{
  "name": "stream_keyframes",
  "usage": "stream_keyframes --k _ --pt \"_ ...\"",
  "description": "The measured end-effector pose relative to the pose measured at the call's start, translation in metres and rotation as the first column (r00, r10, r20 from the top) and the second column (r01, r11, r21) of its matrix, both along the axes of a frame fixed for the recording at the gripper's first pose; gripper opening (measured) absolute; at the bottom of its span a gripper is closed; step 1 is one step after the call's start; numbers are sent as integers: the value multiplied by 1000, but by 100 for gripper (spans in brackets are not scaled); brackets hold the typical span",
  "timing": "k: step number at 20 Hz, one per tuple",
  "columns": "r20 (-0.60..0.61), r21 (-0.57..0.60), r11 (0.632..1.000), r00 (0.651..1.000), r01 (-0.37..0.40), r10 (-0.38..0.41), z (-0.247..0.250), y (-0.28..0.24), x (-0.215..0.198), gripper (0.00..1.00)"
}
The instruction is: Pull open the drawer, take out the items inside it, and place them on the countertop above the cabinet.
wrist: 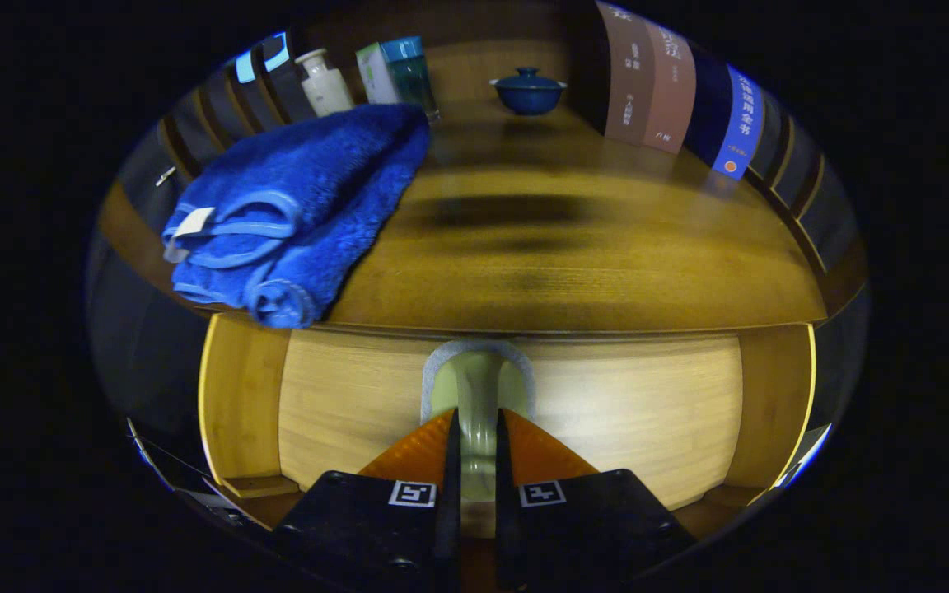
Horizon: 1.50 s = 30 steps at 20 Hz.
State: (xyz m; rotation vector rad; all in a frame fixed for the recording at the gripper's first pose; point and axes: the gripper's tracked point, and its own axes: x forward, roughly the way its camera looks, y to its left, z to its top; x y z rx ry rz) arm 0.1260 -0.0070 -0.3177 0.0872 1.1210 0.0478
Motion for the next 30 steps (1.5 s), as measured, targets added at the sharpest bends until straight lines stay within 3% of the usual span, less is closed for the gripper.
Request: stream_keyframes --k 7,12,17,22,27,30 --pt "204 40 999 979 17 -25 74 -1 -20 22" --pt "344 20 998 937 53 -56 122 -18 28 21" --pt "370 -7 997 927 74 -67 125 -30 88 22" --pt "327 -27 995 942 97 -83 114 -38 143 22" --pt "281 6 992 952 123 -119 98 -41 161 22" --pt "309 29 993 944 115 -118 98 -38 169 28"
